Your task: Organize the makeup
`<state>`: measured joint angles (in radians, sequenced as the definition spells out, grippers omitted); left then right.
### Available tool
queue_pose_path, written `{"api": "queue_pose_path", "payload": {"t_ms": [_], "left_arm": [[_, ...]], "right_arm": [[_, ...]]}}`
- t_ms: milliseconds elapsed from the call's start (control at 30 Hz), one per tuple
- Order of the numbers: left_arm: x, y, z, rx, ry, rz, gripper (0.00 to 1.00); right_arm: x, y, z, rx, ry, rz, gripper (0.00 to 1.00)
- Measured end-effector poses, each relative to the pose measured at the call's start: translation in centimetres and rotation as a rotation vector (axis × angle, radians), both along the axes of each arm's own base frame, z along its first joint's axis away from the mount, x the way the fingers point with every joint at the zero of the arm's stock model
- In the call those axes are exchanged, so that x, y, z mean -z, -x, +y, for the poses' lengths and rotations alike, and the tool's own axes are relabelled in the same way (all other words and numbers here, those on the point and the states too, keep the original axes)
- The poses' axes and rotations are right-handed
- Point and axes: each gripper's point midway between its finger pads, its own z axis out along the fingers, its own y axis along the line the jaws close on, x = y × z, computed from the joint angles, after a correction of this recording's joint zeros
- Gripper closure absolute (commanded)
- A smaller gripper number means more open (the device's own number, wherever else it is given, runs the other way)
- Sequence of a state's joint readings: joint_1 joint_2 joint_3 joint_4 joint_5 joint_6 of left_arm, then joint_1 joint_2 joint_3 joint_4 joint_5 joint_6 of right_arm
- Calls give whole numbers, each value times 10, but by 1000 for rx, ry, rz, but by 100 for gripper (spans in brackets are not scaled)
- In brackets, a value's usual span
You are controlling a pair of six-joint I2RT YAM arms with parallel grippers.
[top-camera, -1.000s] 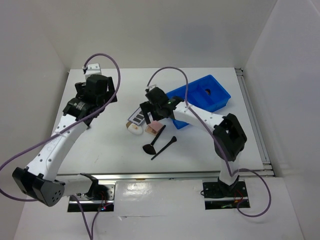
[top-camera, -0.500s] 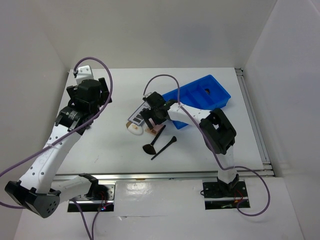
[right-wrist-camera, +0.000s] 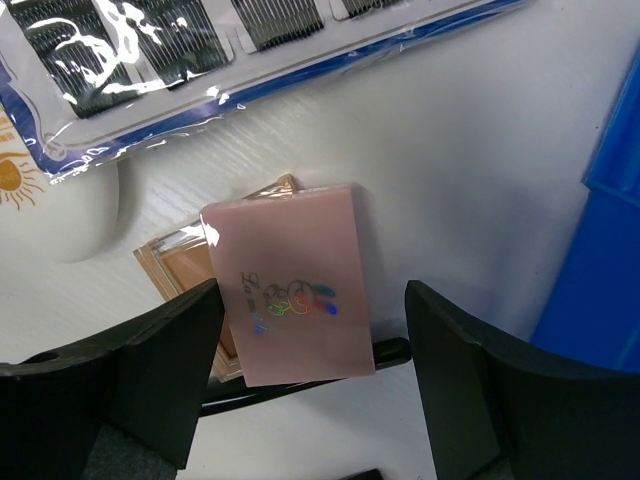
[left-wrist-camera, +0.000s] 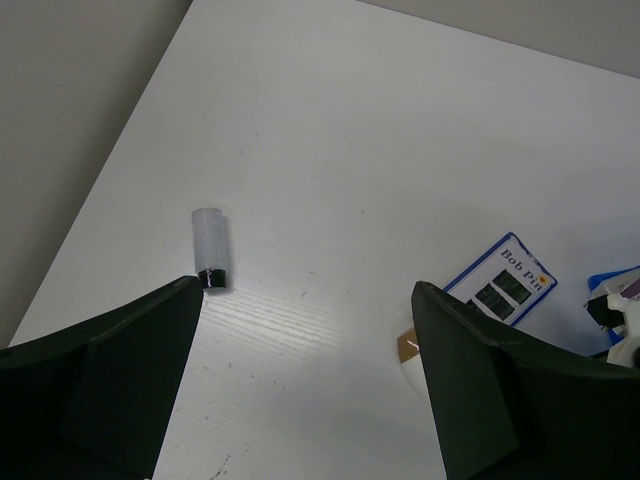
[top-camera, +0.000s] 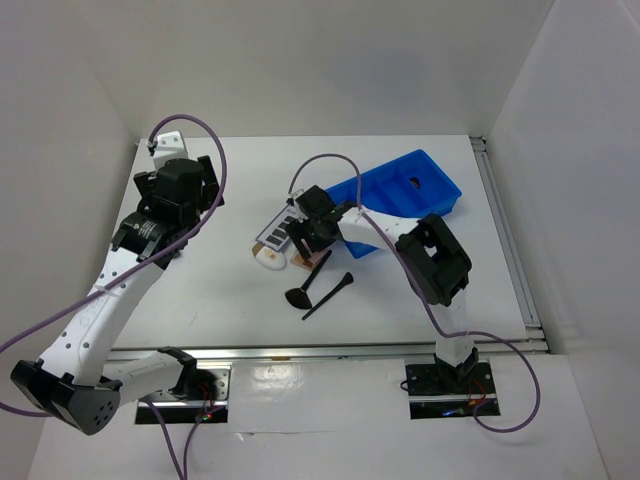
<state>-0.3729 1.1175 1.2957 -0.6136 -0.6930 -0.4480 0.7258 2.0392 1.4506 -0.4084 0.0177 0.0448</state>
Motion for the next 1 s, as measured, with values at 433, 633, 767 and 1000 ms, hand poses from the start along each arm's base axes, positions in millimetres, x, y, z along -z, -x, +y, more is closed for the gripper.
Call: {"api": "queue_pose_path", "payload": {"t_ms": [433,633,767,1000], "left_arm": [[0,0,0,0,0,0,0],[0,0,0,0,0,0,0],[0,0,0,-1,0,1,0],[1,1,0,-1,-2,7,0]], "right_arm": [[-1,4,12,-20,15,-25,51],[-30,-10,25,-15,-6,-78,52],[-61,-24,23,7,-28,-147,52],[-117,-76,-48,191,-63,-255,52]]}}
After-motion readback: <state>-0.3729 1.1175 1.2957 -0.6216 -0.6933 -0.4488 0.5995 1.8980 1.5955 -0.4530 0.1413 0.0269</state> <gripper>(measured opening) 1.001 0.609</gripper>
